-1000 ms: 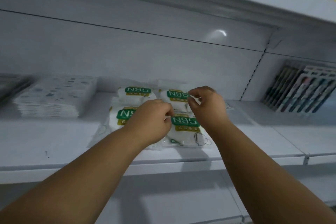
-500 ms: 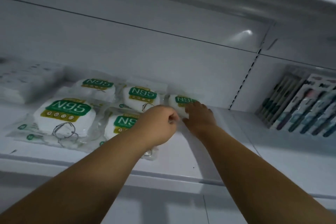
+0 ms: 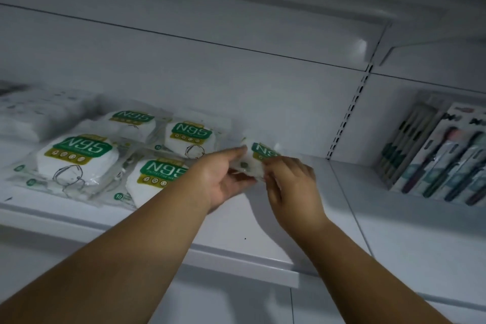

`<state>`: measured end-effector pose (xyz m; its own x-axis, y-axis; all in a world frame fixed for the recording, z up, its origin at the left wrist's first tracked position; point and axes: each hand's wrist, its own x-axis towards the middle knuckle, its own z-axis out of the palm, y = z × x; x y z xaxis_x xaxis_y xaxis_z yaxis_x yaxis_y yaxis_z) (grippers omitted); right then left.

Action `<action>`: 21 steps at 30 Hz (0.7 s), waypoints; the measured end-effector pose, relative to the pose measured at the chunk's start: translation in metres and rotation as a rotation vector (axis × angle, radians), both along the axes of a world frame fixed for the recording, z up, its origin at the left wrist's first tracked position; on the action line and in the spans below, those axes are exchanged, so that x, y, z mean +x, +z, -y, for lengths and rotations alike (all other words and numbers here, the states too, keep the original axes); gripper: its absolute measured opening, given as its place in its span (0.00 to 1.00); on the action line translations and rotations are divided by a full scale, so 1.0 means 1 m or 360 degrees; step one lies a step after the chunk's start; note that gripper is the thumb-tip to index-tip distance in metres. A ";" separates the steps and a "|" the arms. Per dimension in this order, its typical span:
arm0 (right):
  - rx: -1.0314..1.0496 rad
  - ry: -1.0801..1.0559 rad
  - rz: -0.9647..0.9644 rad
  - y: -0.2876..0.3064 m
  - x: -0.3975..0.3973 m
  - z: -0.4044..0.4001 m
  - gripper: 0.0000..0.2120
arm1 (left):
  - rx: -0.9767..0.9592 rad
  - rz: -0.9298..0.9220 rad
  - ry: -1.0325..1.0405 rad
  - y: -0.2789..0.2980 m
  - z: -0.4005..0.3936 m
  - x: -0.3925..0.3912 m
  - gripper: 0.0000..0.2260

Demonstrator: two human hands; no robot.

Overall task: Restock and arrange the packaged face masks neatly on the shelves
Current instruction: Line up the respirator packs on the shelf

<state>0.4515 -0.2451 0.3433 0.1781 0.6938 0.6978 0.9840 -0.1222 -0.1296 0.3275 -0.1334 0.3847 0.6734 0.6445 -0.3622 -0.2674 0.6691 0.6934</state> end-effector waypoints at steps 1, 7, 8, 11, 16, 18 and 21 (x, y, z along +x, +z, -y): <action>0.0029 0.0066 -0.0012 0.001 -0.002 0.004 0.05 | 0.0107 -0.0089 -0.0004 0.000 0.003 0.000 0.12; 0.0241 -0.0052 -0.0829 0.010 -0.022 0.014 0.15 | 0.0413 0.0045 0.0106 -0.006 -0.002 -0.029 0.20; 0.0270 -0.0154 -0.1161 0.017 -0.029 0.013 0.17 | 0.0419 0.0062 0.0118 -0.006 -0.004 -0.037 0.21; 0.0226 -0.0158 -0.2019 0.041 -0.048 0.003 0.18 | 0.0464 0.0141 0.0085 -0.005 -0.008 -0.062 0.25; 0.0310 0.0078 -0.1790 0.052 -0.092 0.001 0.11 | 0.0650 0.0048 -0.0040 0.005 -0.019 -0.112 0.20; 0.0344 0.0162 -0.1752 0.049 -0.110 0.004 0.07 | 0.0744 -0.0066 0.0036 0.006 -0.026 -0.129 0.15; 0.0430 0.0100 -0.1706 0.038 -0.140 0.004 0.06 | 0.0804 -0.0191 0.0113 0.004 -0.033 -0.156 0.11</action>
